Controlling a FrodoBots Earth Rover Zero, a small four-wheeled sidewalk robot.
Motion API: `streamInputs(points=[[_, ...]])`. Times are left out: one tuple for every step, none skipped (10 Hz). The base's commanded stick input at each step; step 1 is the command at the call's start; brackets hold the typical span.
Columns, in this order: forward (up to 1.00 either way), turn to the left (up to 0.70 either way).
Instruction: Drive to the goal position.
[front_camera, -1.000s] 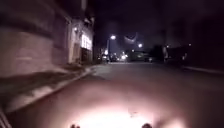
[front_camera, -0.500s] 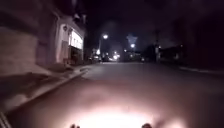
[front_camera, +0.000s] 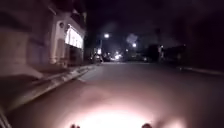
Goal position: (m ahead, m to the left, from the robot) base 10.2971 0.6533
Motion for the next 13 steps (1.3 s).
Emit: streamInputs(points=[[1.00, 0.00], [1.00, 0.00], [1.00, 0.00], [1.00, 0.00], [1.00, 0.00], [1.00, 0.00], [1.00, 0.00], [1.00, 0.00], [1.00, 0.00], [1.00, 0.00], [1.00, 0.00], [1.00, 0.00], [1.00, 0.00]])
